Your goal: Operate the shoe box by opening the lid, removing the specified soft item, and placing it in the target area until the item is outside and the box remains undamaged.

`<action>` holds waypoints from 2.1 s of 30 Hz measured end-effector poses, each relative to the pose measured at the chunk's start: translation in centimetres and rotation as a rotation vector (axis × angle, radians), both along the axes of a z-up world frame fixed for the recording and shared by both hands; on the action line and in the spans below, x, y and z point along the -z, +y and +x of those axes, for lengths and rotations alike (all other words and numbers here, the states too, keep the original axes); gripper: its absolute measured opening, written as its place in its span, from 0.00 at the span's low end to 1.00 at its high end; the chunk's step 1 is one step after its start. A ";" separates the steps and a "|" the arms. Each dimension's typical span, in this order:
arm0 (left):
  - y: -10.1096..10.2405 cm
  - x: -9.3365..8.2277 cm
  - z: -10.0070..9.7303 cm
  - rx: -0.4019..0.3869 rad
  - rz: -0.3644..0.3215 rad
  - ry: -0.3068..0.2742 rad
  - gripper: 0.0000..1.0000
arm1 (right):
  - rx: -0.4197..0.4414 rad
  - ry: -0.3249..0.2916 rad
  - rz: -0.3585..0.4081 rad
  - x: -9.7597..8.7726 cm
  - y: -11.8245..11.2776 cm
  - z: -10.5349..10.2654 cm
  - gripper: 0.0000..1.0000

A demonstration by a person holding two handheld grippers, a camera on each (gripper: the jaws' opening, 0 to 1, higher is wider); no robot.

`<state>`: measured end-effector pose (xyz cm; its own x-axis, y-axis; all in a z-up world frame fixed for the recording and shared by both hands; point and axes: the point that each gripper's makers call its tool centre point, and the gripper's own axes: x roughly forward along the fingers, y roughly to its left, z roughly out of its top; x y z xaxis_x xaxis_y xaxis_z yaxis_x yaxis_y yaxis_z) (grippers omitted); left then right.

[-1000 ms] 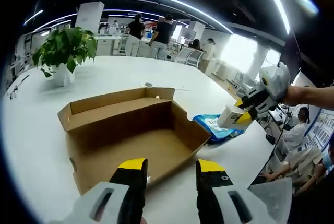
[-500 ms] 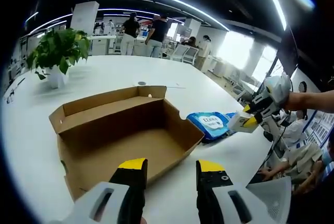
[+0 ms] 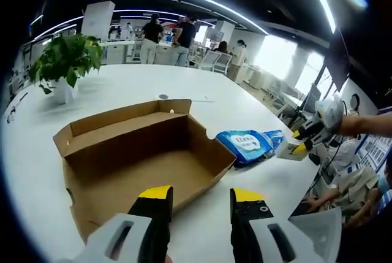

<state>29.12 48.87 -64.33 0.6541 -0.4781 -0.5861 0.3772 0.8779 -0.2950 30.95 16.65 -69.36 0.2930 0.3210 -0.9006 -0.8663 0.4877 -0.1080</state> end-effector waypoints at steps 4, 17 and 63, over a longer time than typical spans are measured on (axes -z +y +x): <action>-0.5 0.0 0.1 0.007 0.001 0.001 0.37 | 0.014 0.004 0.001 0.1 -0.7 -0.3 0.18; -1.2 0.2 0.0 0.009 0.005 0.009 0.38 | 0.055 0.015 -0.010 0.7 -3.4 0.4 0.18; 3.3 1.3 0.6 -0.171 0.002 0.053 0.38 | -0.142 -0.049 -0.198 -1.0 -4.5 13.8 0.18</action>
<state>29.70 52.12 -65.61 0.6941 -0.3611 -0.6228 0.2066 0.9286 -0.3082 44.75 12.11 -68.37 0.3021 0.1810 -0.9359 -0.9162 0.3263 -0.2326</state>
